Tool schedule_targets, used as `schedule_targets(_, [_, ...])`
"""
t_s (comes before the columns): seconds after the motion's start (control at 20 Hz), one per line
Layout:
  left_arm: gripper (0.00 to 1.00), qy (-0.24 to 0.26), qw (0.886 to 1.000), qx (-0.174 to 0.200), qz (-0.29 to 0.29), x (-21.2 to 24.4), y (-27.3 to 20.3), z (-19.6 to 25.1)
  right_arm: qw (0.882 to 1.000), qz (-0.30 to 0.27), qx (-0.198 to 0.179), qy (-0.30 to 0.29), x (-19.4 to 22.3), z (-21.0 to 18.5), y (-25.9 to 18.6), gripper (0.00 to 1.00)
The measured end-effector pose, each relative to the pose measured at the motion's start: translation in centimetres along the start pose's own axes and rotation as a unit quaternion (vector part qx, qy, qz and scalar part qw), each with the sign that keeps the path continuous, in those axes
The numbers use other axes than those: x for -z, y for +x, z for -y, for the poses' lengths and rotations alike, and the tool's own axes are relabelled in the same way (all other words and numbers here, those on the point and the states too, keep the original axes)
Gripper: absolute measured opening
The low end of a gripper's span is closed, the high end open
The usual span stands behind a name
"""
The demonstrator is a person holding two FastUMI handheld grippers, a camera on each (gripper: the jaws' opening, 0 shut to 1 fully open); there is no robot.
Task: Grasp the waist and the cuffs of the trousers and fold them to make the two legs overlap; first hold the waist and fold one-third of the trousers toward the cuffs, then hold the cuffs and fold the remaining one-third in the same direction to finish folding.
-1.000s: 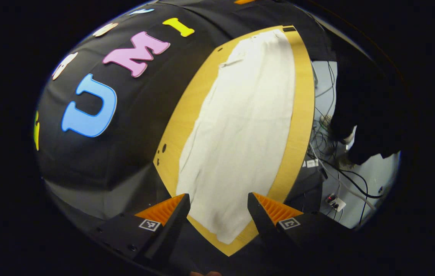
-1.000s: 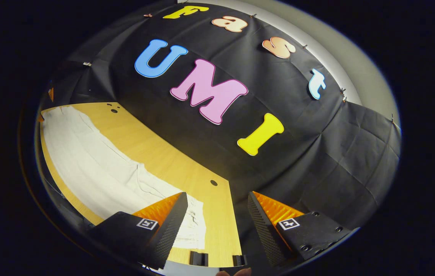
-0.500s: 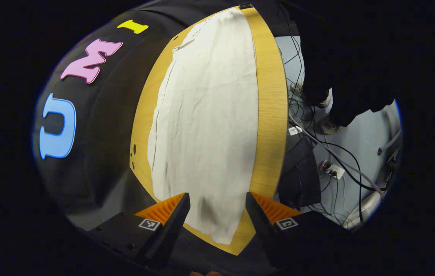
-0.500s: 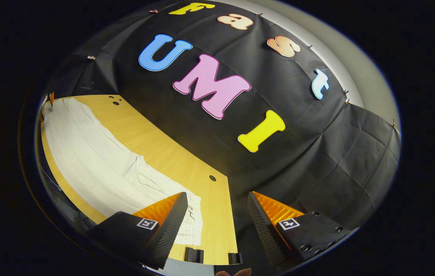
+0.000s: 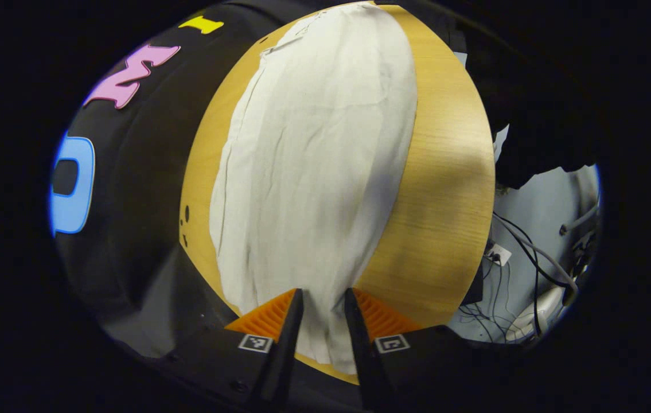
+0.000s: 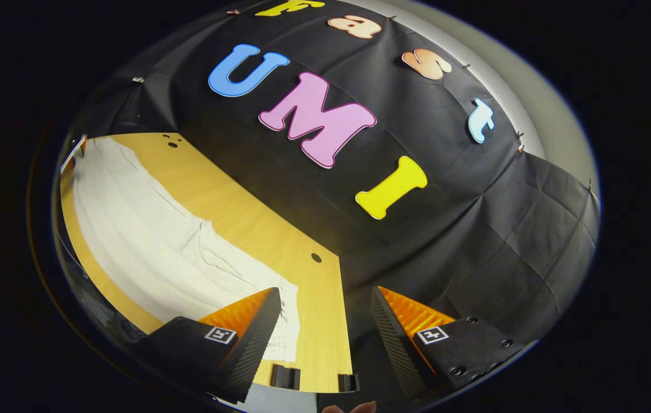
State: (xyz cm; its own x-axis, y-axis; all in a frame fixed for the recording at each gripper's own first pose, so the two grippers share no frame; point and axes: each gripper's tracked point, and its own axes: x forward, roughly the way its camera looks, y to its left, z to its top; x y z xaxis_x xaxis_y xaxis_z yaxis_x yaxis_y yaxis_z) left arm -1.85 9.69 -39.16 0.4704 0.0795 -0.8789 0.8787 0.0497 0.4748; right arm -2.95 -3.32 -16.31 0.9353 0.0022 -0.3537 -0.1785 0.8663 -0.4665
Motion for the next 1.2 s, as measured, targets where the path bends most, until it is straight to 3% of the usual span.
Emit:
schedule_targets(0.05, [0.46,0.006,1.0,0.004,-0.007,0.1,0.3,0.0,1.0,-0.004,-0.002,-0.004,0.6,0.0,0.1,0.98])
schedule_targets(0.1, [0.27,0.014,1.0,0.003,-0.017,0.5,0.6,-0.1,1.0,-0.009,-0.005,-0.01,1.2,-0.1,0.3,0.98])
schedule_targets(0.2, [0.1,0.027,0.999,-0.006,-0.023,0.3,0.9,-0.5,0.999,-0.02,-0.021,-0.036,3.0,-1.1,0.4,0.98])
schedule_targets(0.4, [0.06,-0.002,1.0,0.001,-0.026,0.3,1.0,-0.5,0.987,-0.037,-0.08,-0.135,7.6,-4.2,0.8,0.98])
schedule_targets(0.55, [0.06,0.0,0.999,0.002,-0.033,0.1,1.0,-0.5,0.969,-0.048,-0.131,-0.204,11.6,-6.6,1.2,0.98])
schedule_targets(0.85, [0.06,-0.002,0.999,0.003,-0.045,0.1,1.1,-0.5,0.931,-0.07,-0.226,-0.279,17.9,-10.8,3.6,0.97])
schedule_targets(1.1, [0.06,-0.006,0.999,0.009,-0.053,0.2,1.0,-0.5,0.898,-0.086,-0.279,-0.328,21.1,-12.6,6.0,0.97])
schedule_targets(1.2, [0.06,-0.001,0.998,0.008,-0.058,0.1,1.0,-0.5,0.886,-0.067,-0.277,-0.367,20.3,-12.9,7.5,0.93])
